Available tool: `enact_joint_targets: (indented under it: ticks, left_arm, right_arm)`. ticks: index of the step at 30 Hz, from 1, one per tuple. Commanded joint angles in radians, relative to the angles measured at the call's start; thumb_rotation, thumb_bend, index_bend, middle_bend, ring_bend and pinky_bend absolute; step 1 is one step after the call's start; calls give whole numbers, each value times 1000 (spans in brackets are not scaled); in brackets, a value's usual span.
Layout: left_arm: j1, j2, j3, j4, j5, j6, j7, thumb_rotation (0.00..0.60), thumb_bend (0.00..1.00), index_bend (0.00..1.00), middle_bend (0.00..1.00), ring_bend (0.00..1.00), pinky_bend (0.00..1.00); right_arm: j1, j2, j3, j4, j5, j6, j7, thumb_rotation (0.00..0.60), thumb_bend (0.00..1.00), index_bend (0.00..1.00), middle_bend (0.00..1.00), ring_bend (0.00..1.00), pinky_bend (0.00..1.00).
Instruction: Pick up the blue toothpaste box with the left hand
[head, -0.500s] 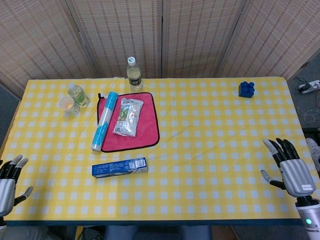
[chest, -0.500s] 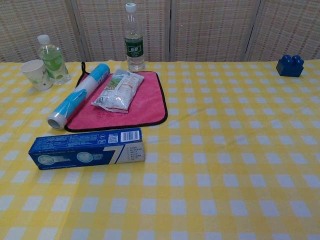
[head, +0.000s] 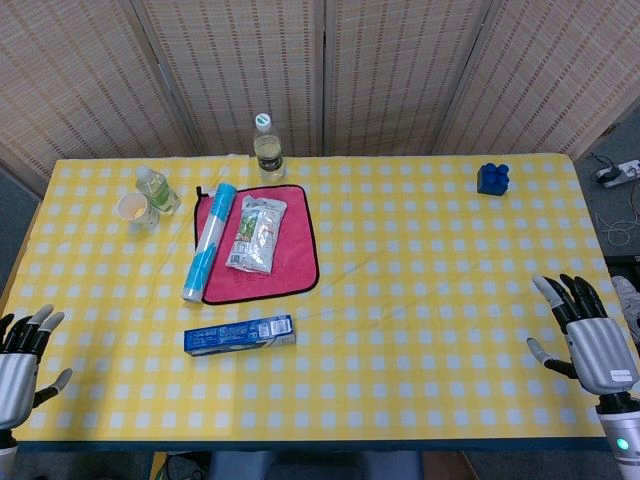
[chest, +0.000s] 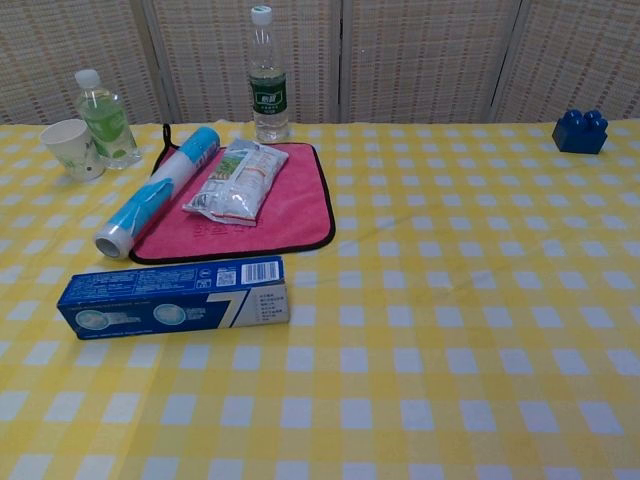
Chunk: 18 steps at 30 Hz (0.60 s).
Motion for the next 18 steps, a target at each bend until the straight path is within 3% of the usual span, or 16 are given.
enact_joint_targets:
  ticks: [1,7,18]
  left_arm:
    - [-26,10,-7,-16,22,-19,-24,600,204,222,155,168,75]
    - [-85,29,-20,-66,66,-73,33,600,204,216,155,168,75]
    - [-242,32,-23,-188,107,-299,102,600,204,182,148,168,74]
  right_arm:
    - [-2,5,5,-4,2,8,-2,600,263,71,123,0,0]
    - [-8,21,13,-16,3,26,-13,600,264,71,123,0,0]
    - [-20,24,14,-17,13,33,-8,600,264,71,123,0,0]
